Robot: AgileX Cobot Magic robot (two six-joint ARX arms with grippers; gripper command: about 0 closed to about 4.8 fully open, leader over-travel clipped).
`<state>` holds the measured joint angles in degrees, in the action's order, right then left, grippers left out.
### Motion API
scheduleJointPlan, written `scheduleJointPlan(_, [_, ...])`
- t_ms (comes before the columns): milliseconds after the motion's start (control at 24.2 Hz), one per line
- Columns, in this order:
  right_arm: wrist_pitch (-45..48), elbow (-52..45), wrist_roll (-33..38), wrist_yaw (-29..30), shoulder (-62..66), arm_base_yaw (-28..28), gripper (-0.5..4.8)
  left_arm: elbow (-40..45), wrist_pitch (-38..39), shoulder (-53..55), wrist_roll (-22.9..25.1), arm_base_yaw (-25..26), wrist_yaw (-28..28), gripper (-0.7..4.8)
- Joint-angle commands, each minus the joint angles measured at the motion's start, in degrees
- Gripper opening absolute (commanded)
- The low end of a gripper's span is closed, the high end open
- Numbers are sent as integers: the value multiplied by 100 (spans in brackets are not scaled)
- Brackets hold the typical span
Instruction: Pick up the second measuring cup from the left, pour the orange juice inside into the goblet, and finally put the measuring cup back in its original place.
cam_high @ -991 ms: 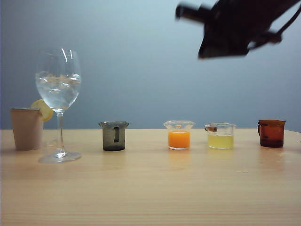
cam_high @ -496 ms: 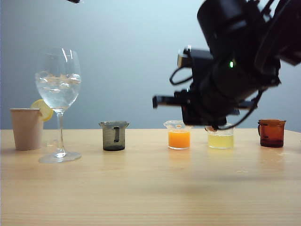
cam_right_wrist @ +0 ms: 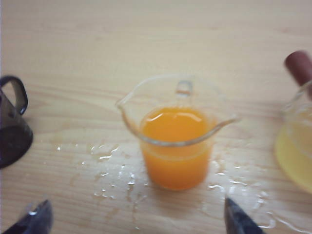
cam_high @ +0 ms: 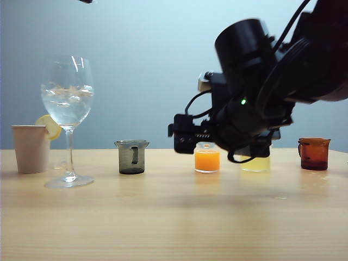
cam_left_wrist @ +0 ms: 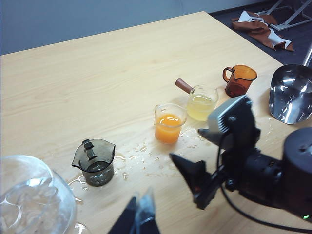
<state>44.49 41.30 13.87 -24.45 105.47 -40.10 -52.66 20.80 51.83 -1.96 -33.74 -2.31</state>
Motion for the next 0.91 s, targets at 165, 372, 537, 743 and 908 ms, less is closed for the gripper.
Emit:
scheduleJointPlan(165, [90, 494, 9, -208, 577, -11, 479, -20, -66, -4, 22, 4, -4, -4])
scheduleJointPlan(372, [240, 667, 168, -308, 822, 57, 479, -20, -66, -4, 22, 7, -4, -3])
scheduleJointPlan(537, [348, 824, 461, -391, 1102, 275, 479, -20, -66, -4, 22, 7, -4, -3])
scheduleJointPlan(743, [367, 1058, 518, -264, 1281, 402, 479, -20, -66, -4, 22, 7, -4, -3])
scheduleJointPlan(908, [81, 1445, 315, -262, 1368, 437, 479, -20, -66, -4, 22, 7, -4, -3])
